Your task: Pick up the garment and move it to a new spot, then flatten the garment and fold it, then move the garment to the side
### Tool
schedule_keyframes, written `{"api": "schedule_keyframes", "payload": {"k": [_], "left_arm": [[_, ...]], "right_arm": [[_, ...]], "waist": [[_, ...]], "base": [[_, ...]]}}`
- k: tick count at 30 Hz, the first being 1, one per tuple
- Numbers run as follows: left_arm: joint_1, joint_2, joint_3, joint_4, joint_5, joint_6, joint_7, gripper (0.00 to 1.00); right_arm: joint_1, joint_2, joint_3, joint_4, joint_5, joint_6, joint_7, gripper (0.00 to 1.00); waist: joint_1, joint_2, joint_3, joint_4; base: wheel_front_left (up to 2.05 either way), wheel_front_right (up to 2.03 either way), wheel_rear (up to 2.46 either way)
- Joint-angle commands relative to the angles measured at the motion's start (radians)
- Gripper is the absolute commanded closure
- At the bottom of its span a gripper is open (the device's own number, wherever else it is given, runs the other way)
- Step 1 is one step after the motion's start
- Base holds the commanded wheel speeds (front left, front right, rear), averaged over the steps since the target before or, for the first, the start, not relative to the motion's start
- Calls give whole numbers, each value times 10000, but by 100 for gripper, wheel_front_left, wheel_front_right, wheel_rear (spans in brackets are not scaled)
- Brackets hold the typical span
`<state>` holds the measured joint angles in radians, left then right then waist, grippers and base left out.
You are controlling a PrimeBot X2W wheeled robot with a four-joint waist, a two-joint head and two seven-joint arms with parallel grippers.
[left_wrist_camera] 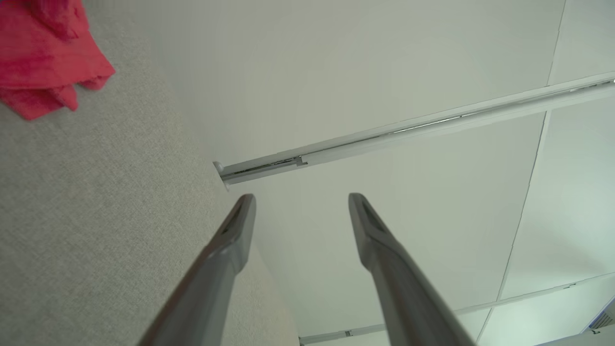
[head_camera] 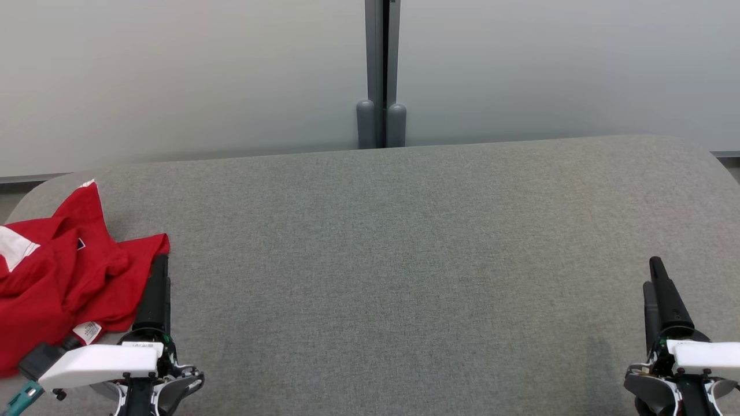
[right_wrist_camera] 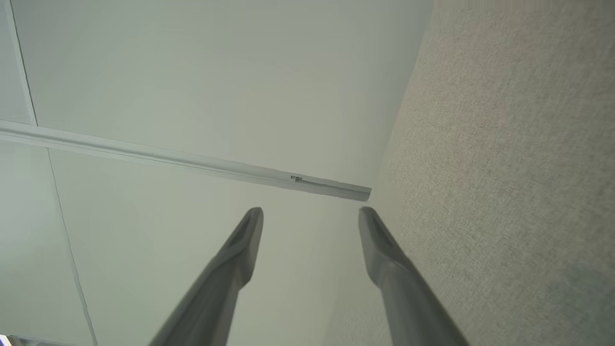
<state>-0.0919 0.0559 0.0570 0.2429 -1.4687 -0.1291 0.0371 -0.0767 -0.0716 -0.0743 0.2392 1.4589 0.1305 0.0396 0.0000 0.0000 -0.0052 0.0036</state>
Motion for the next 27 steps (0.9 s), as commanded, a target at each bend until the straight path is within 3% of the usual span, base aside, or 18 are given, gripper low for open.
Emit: {"api": "schedule_keyframes", "payload": {"k": [1, 12, 27], "left_arm": [[-371, 104, 31, -287, 396, -12, -90, 0], [-269, 290, -290, -942, 2995, -14, -591, 0], [-14, 464, -559, -1063, 5686, -15, -1099, 0]], "right_arm": [[-235, -127, 14, -285, -395, 1, -120, 0], [-139, -258, 158, -870, -2999, 1, -601, 0], [64, -485, 599, -1115, -5865, 1, -710, 0]], "waist": [[0, 0, -6, 5], [0, 0, -106, 2], [0, 0, -242, 35]], "base": [[0, 0, 0], [0, 0, 0], [0, 0, 0]]}}
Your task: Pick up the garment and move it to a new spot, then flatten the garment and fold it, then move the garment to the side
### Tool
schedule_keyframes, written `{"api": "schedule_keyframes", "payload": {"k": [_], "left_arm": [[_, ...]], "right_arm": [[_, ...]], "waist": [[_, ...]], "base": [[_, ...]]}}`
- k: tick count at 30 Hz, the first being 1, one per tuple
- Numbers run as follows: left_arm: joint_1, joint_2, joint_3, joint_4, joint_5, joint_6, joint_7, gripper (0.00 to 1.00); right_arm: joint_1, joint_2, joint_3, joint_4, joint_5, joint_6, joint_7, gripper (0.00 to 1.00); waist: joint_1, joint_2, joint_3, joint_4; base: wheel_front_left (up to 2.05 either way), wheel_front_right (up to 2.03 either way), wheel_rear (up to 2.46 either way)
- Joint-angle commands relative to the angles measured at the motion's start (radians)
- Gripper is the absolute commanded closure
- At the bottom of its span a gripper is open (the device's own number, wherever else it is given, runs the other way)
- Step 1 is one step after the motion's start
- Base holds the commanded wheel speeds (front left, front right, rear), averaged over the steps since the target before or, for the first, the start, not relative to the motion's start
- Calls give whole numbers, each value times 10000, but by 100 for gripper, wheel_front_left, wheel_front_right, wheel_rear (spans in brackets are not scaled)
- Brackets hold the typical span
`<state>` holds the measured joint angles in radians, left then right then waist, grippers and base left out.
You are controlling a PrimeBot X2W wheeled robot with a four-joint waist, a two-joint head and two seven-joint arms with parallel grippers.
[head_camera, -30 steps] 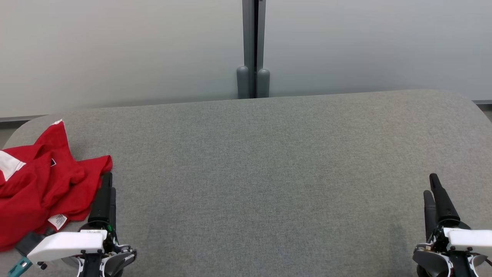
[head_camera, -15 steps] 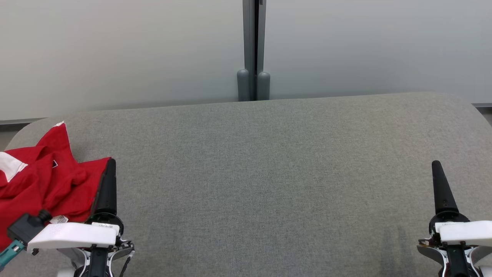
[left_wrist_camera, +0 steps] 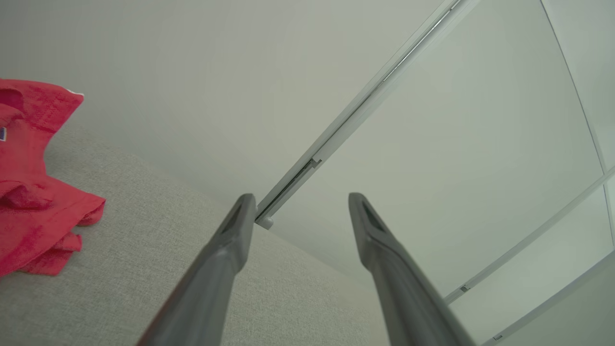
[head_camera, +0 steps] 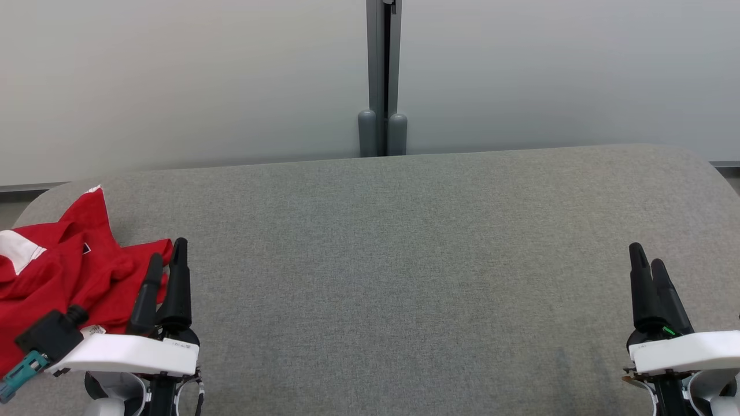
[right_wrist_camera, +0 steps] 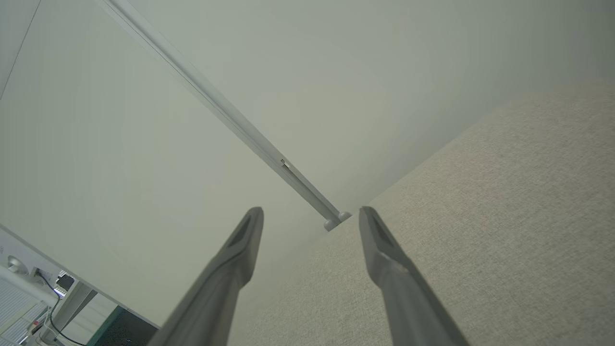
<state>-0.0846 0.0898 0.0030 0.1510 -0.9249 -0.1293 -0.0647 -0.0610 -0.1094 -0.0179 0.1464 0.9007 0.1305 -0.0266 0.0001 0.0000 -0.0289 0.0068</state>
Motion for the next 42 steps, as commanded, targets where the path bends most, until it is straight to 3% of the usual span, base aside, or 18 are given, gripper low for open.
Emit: {"api": "schedule_keyframes", "payload": {"k": [1, 20, 42], "left_arm": [[-73, 134, -11, -149, 431, -10, -111, 0], [234, 327, -386, 354, 3136, 51, -693, 0], [460, 412, -455, 1091, 5464, 205, -1221, 0]], "right_arm": [[-71, -123, 55, -205, -486, 1, -60, 0], [287, -115, 310, 17, -3363, 2, -319, 0], [485, 60, 360, 619, -5554, 3, -718, 0]], "waist": [[0, 0, -13, 6], [0, 0, -200, 58], [0, 0, -438, 182]], "base": [[0, 0, 0], [0, 0, 0], [0, 0, 0]]}}
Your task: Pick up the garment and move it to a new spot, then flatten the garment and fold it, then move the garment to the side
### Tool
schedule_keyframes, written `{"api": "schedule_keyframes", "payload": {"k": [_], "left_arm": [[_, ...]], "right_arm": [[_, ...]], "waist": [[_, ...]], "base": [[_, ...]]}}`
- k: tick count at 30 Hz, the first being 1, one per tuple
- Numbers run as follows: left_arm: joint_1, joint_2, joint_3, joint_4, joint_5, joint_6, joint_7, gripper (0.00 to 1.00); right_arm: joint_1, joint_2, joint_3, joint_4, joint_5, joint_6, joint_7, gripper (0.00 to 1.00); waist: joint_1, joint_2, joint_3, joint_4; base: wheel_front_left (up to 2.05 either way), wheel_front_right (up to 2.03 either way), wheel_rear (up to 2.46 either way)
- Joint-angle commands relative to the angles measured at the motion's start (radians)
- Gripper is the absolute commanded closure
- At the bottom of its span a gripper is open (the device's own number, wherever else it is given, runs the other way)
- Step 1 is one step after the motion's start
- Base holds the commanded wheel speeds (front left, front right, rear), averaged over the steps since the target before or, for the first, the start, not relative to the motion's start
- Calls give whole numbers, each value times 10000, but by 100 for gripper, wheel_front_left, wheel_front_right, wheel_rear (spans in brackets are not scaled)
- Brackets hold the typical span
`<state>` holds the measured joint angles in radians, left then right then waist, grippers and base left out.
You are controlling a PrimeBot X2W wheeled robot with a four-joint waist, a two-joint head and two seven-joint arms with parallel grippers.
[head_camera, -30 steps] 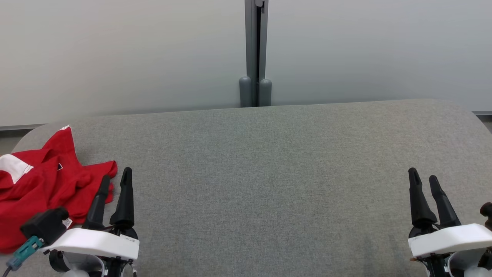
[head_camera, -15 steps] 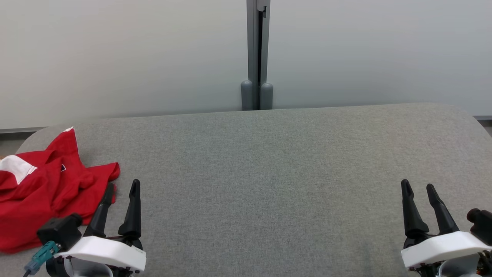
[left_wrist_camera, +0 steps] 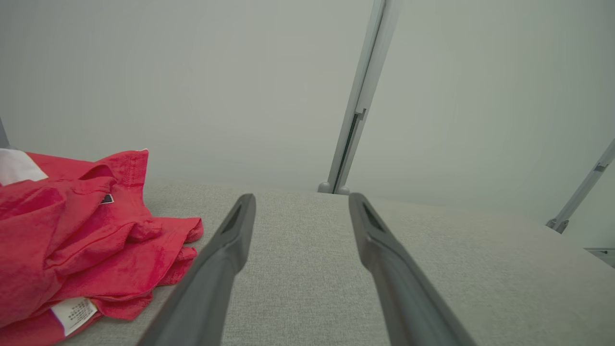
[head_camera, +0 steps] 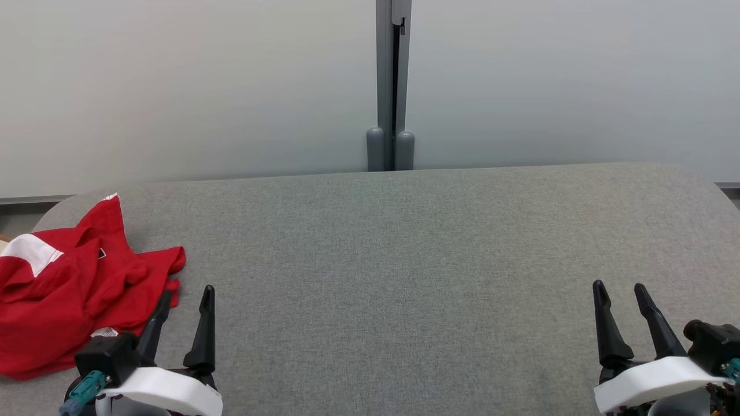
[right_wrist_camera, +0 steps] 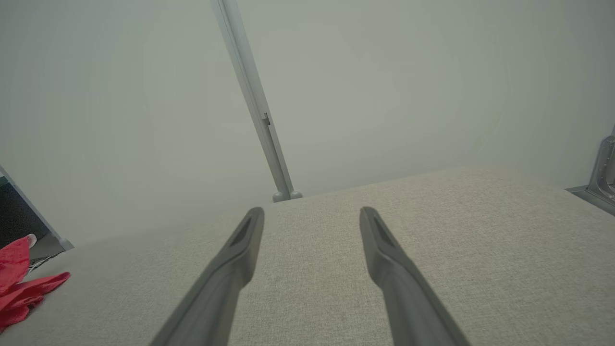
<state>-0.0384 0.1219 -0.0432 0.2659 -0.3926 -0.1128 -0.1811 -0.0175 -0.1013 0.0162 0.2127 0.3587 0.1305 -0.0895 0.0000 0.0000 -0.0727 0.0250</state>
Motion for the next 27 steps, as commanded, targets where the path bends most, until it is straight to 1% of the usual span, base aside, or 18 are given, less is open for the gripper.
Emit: {"api": "schedule_keyframes", "payload": {"k": [1, 18, 27], "left_arm": [[8, 87, -7, -17, 234, 39, -85, 0], [52, 76, -86, 523, 1535, -26, -451, 0], [24, -42, 20, 759, 1846, -86, -608, 0]], "right_arm": [[64, -12, 7, -34, -227, 3, -106, 0], [325, 134, -62, 39, -1579, 2, -211, 0], [404, 139, 13, 34, -2269, 2, -170, 0]], "waist": [[0, 0, -7, 2], [0, 0, -149, -16], [0, 0, -218, 0]], "base": [[0, 0, 0], [0, 0, 0], [0, 0, 0]]}}
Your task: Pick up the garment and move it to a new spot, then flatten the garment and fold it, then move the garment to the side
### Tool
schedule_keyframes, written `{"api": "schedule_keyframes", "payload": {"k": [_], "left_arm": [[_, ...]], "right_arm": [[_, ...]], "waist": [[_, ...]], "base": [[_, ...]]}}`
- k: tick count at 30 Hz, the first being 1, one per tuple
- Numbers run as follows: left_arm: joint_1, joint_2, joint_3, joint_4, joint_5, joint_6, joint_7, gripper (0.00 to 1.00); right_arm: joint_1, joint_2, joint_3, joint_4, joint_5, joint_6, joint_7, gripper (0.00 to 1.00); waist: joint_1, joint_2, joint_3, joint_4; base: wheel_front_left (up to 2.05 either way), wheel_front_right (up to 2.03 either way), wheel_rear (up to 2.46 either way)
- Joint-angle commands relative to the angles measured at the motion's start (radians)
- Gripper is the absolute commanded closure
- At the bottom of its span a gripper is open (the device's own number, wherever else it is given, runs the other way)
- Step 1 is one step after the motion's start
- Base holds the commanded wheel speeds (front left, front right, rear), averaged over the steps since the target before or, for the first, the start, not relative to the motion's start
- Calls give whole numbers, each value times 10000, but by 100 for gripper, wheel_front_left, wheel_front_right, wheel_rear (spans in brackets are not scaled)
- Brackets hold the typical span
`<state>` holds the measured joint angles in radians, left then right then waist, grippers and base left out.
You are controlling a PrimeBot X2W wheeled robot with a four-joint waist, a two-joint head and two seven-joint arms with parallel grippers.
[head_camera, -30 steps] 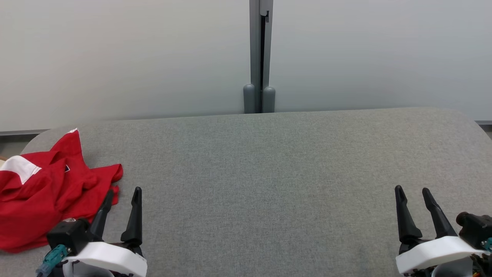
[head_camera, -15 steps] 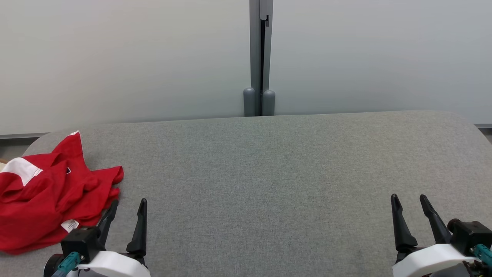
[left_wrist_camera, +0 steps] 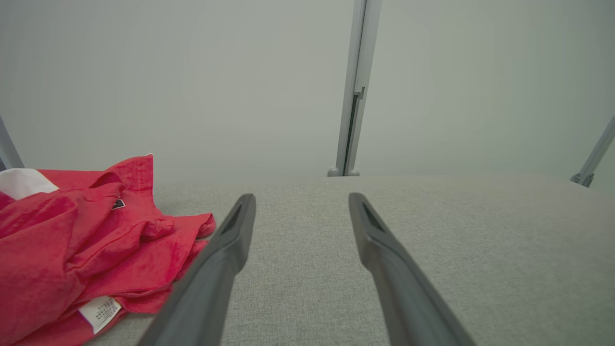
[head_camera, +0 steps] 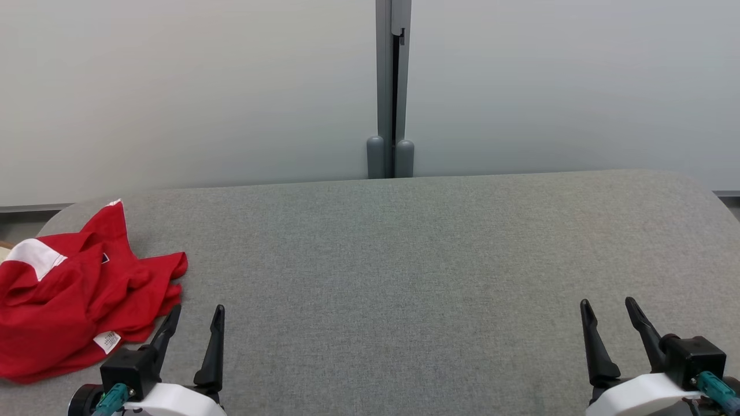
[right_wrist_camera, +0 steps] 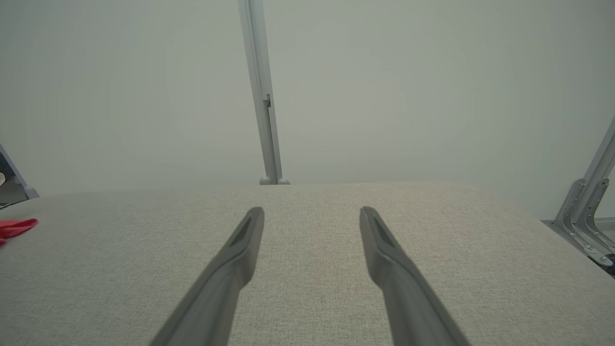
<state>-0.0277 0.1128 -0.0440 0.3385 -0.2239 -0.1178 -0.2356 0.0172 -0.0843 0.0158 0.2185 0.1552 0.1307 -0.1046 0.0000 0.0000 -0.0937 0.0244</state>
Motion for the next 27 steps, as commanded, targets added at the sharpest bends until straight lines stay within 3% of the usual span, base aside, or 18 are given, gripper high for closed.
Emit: {"api": "schedule_keyframes", "payload": {"k": [1, 27], "left_arm": [[-81, 21, 27, 80, 148, -48, -93, 0], [-300, 54, -35, 765, 30, -127, -288, 0]], "right_arm": [[69, -17, -6, -3, -233, 0, -20, 0], [197, 132, -206, 114, -584, 0, -89, 0]], "waist": [[0, 0, -17, 9], [0, 0, -60, 187]], "base": [[0, 0, 0], [0, 0, 0]]}}
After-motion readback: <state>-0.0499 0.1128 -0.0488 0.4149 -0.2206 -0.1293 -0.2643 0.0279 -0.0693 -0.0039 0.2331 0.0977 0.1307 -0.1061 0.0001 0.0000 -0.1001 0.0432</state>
